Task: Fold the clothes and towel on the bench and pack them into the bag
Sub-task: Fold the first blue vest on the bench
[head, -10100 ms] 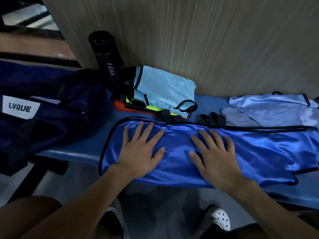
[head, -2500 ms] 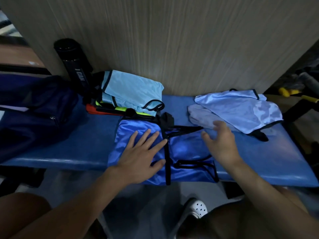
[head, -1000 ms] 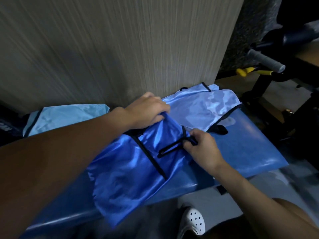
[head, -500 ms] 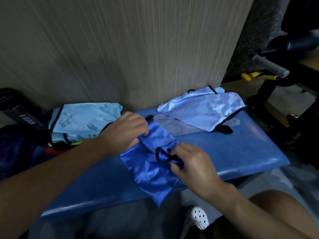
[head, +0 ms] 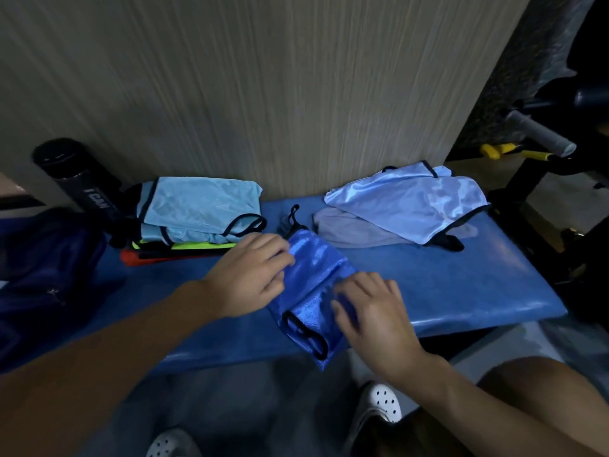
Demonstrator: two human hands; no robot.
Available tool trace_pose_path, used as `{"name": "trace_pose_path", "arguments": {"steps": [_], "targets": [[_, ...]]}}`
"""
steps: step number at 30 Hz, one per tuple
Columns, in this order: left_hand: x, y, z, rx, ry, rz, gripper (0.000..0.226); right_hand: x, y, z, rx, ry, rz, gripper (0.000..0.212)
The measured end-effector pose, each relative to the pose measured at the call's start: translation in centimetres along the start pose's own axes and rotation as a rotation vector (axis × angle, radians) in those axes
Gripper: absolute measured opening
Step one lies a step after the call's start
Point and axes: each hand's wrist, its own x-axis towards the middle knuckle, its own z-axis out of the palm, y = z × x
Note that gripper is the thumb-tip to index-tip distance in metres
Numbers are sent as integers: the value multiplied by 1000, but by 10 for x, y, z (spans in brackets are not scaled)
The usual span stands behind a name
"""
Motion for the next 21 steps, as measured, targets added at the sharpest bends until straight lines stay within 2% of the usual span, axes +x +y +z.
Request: {"name": "trace_pose_path", "arguments": {"steps": [3,7,11,14,17,21], "targets": [[23,2,11,25,-64,-27,44,1,7,4,-113,-60,249,41],[46,0,27,3,-186,-96,54,7,19,4,-25,-174,653,29],[56,-9,34,-126,-84,-202,47,5,34,3,-48,-207,657,26],[56,-16,36,-246,-5,-250,25,2,38,2,-20,-186,639,23],[58,-19,37,-366,-5,-364,7,1,43,-1,11,-141,650,19],[60,-18,42,-384,0,-486,8,3,57,-4,-34,-135,665,22]]}}
